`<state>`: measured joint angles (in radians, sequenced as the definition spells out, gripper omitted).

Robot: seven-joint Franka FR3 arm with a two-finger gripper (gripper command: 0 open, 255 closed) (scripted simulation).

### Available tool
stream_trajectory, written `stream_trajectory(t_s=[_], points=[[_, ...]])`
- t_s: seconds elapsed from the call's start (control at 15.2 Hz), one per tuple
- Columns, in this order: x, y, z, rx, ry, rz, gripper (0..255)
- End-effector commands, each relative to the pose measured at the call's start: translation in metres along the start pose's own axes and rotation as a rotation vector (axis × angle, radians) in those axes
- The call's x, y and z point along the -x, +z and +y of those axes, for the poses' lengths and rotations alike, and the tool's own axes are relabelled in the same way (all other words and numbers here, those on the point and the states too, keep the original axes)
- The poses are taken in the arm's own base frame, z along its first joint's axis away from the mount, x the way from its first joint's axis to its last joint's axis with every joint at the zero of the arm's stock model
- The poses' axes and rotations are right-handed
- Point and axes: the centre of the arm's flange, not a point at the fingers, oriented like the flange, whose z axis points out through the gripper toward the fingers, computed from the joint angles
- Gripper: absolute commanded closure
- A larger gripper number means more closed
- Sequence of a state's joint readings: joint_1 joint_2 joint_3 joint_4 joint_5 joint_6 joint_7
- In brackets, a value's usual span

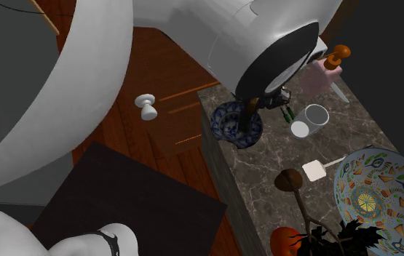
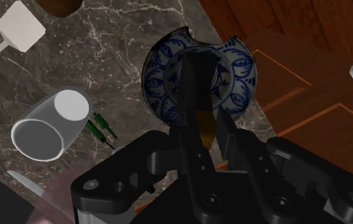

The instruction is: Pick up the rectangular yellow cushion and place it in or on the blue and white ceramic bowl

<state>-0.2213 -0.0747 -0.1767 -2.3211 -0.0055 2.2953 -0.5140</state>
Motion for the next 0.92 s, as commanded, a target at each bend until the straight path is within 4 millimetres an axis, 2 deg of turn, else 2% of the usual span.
stream_trajectory(t_s=[0.0,0.86], points=[[0.007,0.006,0.002,0.000,-0.001,0.000,255],[0.010,0.074,0.001,0.000,-0.001,0.000,255]])
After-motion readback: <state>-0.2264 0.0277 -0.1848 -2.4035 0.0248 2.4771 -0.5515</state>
